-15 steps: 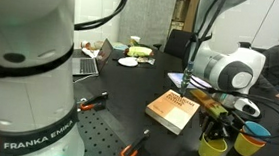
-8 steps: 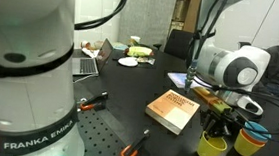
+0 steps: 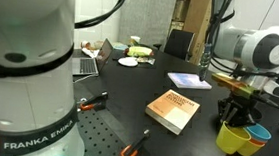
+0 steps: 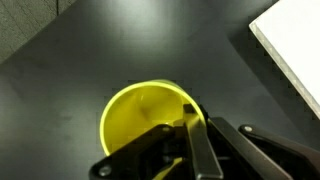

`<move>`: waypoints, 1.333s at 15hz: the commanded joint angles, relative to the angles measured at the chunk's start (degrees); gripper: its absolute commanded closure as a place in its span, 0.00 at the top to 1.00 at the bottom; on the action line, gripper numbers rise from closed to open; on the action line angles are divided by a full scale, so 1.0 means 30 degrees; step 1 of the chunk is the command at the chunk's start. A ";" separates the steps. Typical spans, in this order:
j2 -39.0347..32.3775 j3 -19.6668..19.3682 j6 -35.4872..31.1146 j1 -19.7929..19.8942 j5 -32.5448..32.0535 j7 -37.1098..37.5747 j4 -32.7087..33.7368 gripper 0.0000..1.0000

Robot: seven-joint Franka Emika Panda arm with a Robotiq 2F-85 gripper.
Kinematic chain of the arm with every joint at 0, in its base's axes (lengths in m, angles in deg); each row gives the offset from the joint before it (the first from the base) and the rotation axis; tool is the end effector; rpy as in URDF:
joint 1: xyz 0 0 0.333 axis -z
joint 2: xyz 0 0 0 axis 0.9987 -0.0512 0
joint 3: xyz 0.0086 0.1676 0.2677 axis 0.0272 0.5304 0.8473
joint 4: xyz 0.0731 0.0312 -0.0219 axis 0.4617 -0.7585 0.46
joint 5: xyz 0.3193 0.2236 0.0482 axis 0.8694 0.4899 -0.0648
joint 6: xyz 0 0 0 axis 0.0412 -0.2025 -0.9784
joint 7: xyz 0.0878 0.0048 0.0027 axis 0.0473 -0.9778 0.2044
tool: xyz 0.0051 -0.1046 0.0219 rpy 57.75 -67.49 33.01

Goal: Stack the cups on top of each other

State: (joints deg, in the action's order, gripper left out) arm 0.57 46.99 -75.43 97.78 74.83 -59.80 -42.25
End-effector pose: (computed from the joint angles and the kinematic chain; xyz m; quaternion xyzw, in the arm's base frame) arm 0.5138 -0.2294 0.1503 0.9543 -0.2771 -0.1030 0.0427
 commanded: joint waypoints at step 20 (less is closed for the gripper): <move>-0.3897 -0.0299 0.4773 0.0067 -0.1891 -0.0111 0.9793 0.01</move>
State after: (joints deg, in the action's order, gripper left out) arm -9.55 46.16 -64.39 97.95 70.52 -59.86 -17.34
